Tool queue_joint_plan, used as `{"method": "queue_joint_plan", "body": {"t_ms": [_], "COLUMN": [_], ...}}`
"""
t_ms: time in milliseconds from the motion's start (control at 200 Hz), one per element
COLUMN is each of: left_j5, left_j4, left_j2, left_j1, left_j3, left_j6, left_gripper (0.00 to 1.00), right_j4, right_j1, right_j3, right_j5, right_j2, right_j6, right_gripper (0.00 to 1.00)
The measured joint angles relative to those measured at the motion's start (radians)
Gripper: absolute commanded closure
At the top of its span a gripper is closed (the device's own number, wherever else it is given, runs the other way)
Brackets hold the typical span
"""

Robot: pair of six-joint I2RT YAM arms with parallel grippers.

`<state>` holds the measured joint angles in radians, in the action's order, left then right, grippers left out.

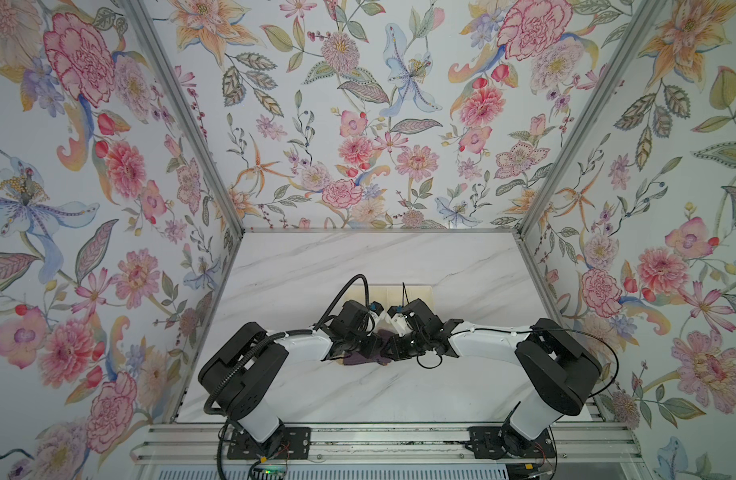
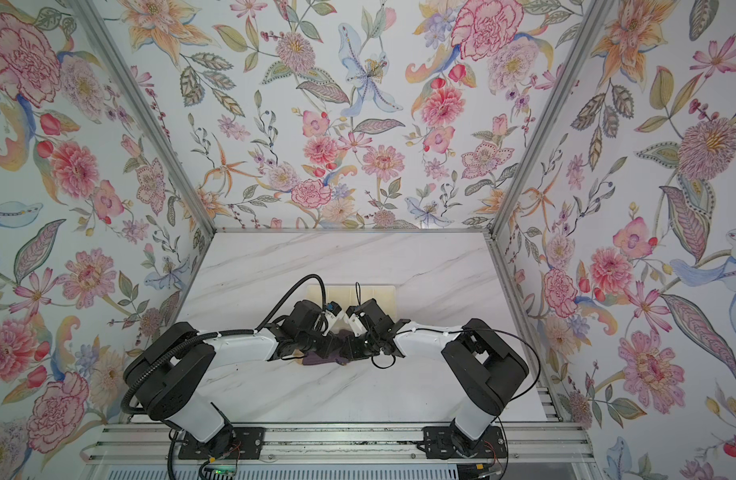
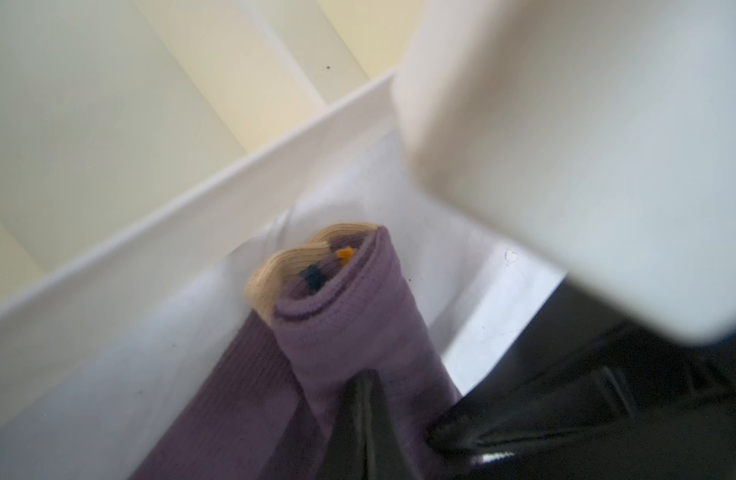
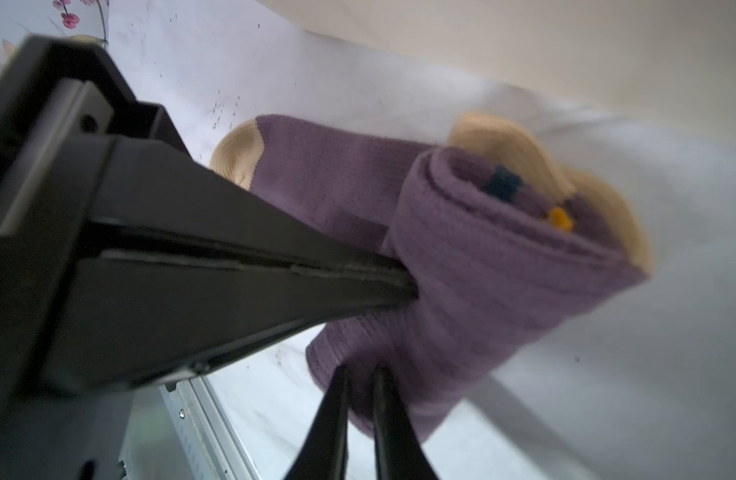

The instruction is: Roll the socks

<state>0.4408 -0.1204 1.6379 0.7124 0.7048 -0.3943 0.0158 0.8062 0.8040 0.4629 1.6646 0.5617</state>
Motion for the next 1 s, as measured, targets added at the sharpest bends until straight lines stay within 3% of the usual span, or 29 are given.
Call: {"method": "queue_joint_plan", "body": {"t_ms": [365,676,1001], "left_j5": [0.019,0.027,0.028], "left_j4": [-0.058,-0.118,-0.193], "left_j2": [0.000,-0.002,-0.002], "left_j1": [0.000,0.000,0.000], "left_j3": [-0.033,-0.066,-0.104], "left_j6": [-0.011,-0.022,-0.045], "left_gripper": [1.00,1.00,1.00], "right_j4": [0.022,0.009,-0.074], "right_j1": [0.009,-0.030,-0.062], "right_j3": [0.001,-0.061,-0.148], "right_j5": [-0.025,-0.025,-0.021], "right_j2": [-0.010,-0.156,-0.144], "right_j6": [-0.015,0.004,0.071], "right_gripper": [0.79,0.70,0.65]}}
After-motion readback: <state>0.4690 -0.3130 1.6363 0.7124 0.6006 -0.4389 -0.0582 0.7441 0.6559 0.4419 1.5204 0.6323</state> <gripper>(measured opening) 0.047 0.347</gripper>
